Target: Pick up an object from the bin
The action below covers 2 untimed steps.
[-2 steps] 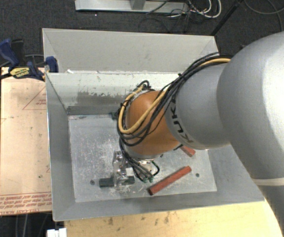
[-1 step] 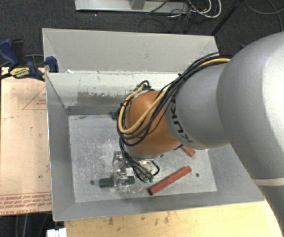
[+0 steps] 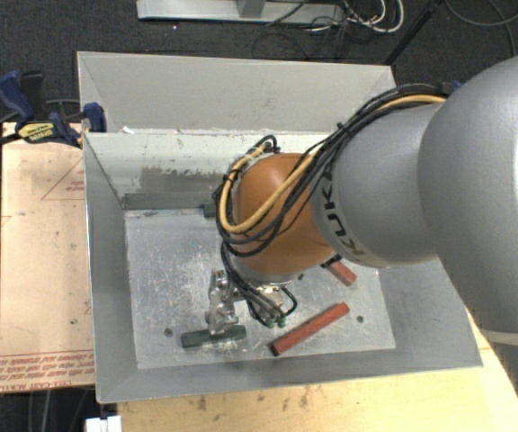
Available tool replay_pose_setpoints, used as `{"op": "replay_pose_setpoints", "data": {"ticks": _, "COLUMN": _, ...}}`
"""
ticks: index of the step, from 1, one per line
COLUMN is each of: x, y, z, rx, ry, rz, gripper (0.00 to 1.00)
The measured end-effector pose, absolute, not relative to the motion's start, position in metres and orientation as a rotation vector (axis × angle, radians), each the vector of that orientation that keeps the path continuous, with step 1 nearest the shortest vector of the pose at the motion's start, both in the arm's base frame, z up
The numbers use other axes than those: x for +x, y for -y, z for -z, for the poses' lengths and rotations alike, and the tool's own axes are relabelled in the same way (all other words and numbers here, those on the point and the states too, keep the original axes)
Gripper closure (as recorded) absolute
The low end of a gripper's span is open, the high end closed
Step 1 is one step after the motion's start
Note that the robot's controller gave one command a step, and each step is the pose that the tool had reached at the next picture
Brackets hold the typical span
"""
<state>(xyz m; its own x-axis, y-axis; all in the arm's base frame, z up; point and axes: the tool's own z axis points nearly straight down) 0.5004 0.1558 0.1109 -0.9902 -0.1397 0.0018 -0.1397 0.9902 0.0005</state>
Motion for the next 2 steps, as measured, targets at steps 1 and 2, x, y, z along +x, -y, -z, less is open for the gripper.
{"op": "replay_pose_setpoints", "data": {"ticks": 1, "x": 0.4939, "y": -0.1418, "z": -0.2382, "rx": 0.253, "ry": 3.141, "rz": 0.003, "gripper": 0.0}}
{"op": "replay_pose_setpoints", "data": {"ticks": 2, "x": 0.4926, "y": -0.1418, "z": -0.2347, "rx": 0.253, "ry": 3.133, "rz": 0.002, "gripper": 1.0}}
